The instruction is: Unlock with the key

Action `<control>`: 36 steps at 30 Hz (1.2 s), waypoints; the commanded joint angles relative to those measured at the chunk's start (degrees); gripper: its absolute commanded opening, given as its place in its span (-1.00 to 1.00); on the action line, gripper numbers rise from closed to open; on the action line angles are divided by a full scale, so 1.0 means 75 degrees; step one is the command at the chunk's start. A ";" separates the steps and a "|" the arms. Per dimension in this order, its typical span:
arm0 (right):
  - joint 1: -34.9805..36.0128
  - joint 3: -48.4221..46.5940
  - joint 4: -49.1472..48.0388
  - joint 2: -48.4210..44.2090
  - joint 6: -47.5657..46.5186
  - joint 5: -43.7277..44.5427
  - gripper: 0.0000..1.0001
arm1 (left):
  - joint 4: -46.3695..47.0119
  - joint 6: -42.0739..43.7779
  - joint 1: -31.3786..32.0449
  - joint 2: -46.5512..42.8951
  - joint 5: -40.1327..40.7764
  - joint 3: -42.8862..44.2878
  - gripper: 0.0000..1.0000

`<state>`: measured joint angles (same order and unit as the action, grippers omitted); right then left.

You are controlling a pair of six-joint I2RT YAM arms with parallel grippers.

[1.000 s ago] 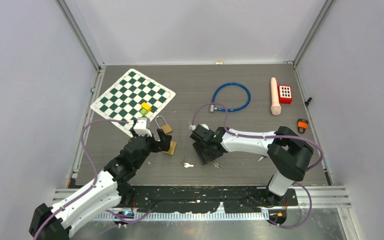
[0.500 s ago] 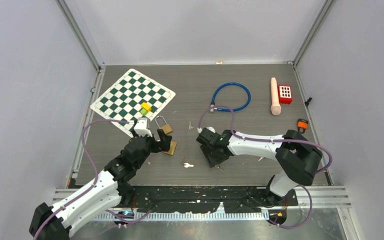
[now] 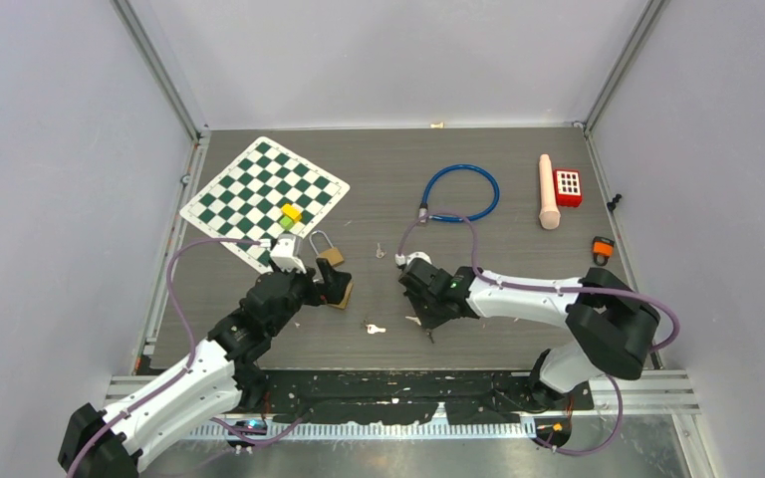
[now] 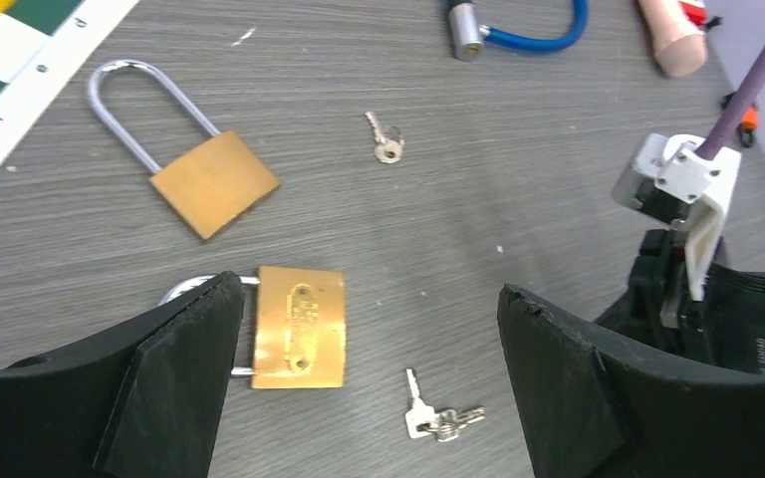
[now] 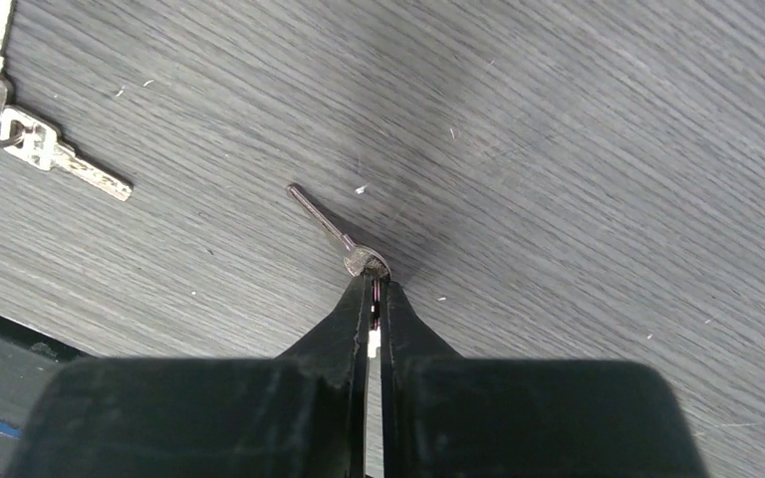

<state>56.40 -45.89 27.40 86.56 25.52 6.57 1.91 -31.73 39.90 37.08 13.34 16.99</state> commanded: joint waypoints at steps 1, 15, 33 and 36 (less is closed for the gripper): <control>0.0025 0.0516 -0.0855 -0.0433 -0.0391 0.0046 -0.89 | 0.0608 -0.0604 0.0000 0.0036 -0.0898 0.0306 0.88; -0.0241 0.1870 -0.3688 -0.3395 -0.0013 -0.0462 -0.89 | 0.3109 -0.2097 0.0002 0.0961 -0.3126 0.0056 0.86; -0.0378 0.3084 -0.6638 -0.4987 0.1840 -0.0708 -0.90 | 0.5283 -0.2615 0.0472 0.2532 -0.3953 0.0498 0.28; -0.0373 0.3121 -0.6713 -0.4992 0.1856 -0.0755 -0.89 | 0.5564 -0.2734 0.0524 0.2769 -0.3964 0.0573 0.19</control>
<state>53.76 -22.59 -17.93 50.13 37.91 1.48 36.16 -51.03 43.18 56.42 -15.25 18.44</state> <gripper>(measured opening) 0.070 0.629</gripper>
